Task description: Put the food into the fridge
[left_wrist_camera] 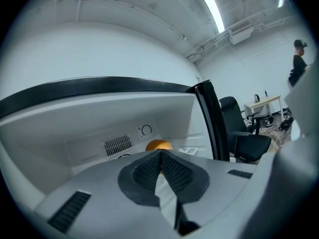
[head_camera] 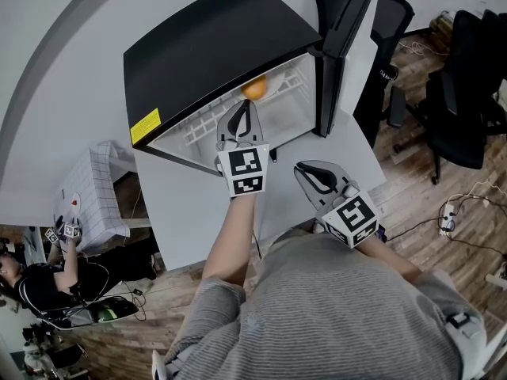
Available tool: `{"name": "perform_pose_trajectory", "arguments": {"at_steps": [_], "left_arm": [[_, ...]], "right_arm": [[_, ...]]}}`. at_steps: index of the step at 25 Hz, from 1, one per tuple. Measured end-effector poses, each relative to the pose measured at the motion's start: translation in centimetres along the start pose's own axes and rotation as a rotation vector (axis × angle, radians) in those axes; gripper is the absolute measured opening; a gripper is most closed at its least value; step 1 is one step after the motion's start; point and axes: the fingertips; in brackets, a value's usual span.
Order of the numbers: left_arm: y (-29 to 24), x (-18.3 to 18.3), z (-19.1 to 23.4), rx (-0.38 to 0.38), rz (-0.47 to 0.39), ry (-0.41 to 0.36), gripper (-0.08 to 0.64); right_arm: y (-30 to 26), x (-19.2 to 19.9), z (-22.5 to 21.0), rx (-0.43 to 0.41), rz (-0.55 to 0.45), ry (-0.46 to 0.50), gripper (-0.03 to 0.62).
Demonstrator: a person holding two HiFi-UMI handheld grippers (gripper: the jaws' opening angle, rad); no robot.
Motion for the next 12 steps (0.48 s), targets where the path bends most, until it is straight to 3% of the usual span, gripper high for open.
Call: {"name": "perform_pose_trajectory", "arguments": {"at_steps": [12], "left_arm": [[2.4, 0.0, -1.8, 0.045, -0.018, 0.046, 0.011]], "right_arm": [[0.2, -0.2, 0.0, 0.002, -0.002, 0.013, 0.014]]}}
Point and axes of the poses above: the fingertips, and each gripper's own axes: y backward along the fingers, z to its left, x out of its underside, and after that the axes turned 2 degrees about -z, right-handed
